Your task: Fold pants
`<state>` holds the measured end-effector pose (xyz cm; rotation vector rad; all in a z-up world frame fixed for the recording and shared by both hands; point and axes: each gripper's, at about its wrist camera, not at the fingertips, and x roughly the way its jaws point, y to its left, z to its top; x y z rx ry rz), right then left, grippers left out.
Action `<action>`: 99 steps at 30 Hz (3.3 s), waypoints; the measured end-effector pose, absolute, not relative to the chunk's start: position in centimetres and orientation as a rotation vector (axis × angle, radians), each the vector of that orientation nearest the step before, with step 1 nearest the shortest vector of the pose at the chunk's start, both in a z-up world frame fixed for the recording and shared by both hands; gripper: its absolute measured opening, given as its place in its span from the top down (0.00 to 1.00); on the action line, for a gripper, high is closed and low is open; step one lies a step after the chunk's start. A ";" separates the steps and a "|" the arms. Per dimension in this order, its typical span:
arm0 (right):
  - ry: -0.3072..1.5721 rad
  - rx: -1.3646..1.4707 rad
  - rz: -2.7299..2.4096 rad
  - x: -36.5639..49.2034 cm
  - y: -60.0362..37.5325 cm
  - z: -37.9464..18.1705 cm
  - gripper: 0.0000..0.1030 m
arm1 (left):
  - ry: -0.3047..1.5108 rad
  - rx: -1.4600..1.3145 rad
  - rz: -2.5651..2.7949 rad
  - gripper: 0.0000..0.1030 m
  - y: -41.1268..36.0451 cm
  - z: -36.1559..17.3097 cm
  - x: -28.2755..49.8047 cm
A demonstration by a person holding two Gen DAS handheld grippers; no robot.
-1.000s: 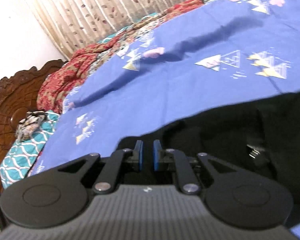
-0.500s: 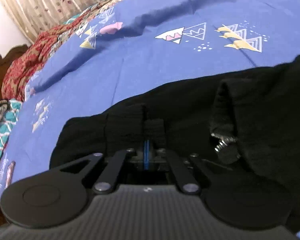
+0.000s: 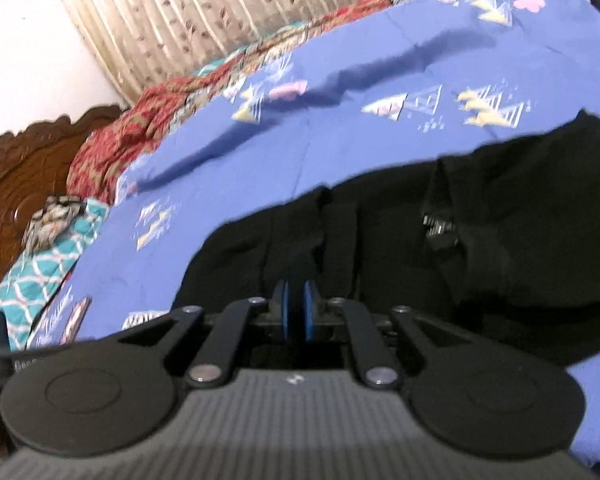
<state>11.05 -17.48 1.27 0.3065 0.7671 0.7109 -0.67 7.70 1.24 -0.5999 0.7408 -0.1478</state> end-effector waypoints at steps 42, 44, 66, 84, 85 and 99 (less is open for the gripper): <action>0.869 0.345 0.622 11.9 -17.9 -2.1 0.84 | 0.788 -0.542 -0.129 0.63 6.9 -0.8 -0.9; 0.870 0.344 0.620 11.9 -17.8 -2.0 0.84 | 0.787 -0.543 -0.131 0.63 6.9 -0.8 -0.9; 0.831 0.144 0.697 10.4 -14.4 -1.2 0.73 | 0.787 -0.539 -0.140 0.60 6.9 -1.0 -0.8; 0.828 0.162 0.711 9.9 -14.6 -1.3 0.73 | 0.788 -0.537 -0.140 0.60 6.9 -1.0 -0.8; 0.829 0.168 0.711 10.0 -14.7 -1.3 0.73 | 0.788 -0.537 -0.140 0.60 6.9 -1.0 -0.8; 0.695 0.239 0.691 9.2 -17.0 1.2 0.70 | 0.789 -0.534 -0.133 0.60 6.7 -1.0 -0.9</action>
